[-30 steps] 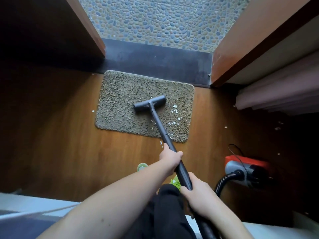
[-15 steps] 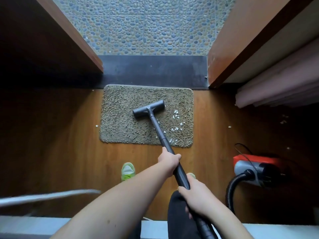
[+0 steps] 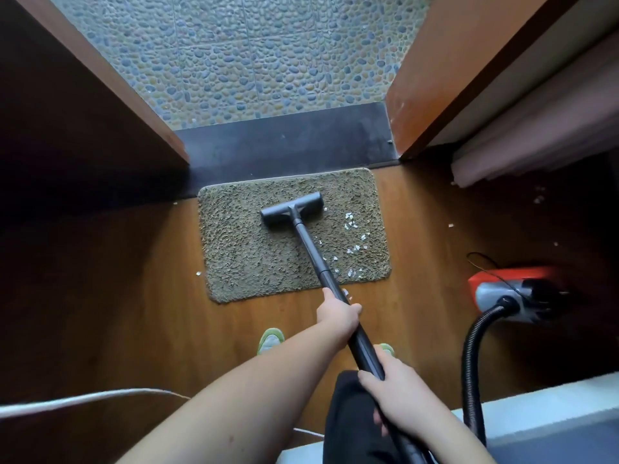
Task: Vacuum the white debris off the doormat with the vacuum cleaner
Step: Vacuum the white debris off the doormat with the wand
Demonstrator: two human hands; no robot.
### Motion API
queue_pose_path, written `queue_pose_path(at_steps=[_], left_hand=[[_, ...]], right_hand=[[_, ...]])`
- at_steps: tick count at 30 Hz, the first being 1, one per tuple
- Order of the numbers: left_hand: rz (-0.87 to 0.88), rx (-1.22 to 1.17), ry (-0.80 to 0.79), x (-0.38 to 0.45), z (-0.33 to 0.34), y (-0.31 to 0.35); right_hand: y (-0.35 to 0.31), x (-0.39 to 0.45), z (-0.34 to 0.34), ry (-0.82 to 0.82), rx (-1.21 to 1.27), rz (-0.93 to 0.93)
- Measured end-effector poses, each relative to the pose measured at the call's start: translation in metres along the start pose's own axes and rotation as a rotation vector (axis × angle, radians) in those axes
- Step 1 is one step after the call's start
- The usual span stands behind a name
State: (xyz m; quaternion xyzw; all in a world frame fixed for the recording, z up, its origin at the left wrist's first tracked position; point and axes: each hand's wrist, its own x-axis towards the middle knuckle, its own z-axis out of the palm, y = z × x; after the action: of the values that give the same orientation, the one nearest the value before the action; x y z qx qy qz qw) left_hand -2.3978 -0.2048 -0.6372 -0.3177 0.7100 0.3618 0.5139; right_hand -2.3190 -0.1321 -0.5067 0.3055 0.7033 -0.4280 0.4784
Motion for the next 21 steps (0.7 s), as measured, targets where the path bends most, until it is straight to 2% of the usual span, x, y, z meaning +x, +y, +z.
queue_pose_path(at_steps=[9, 16, 21], left_hand=[[0.110, 0.180, -0.009, -0.017, -0.013, 0.006], [0.071, 0.222, 0.009, -0.035, -0.026, -0.011], [0.072, 0.269, -0.027, -0.014, -0.046, -0.024]], right_hand=[[0.001, -0.006, 0.033, 0.106, 0.149, 0.002], [0.000, -0.022, 0.045, 0.051, 0.223, 0.025], [-0.016, -0.009, 0.074, 0.061, 0.269, 0.059]])
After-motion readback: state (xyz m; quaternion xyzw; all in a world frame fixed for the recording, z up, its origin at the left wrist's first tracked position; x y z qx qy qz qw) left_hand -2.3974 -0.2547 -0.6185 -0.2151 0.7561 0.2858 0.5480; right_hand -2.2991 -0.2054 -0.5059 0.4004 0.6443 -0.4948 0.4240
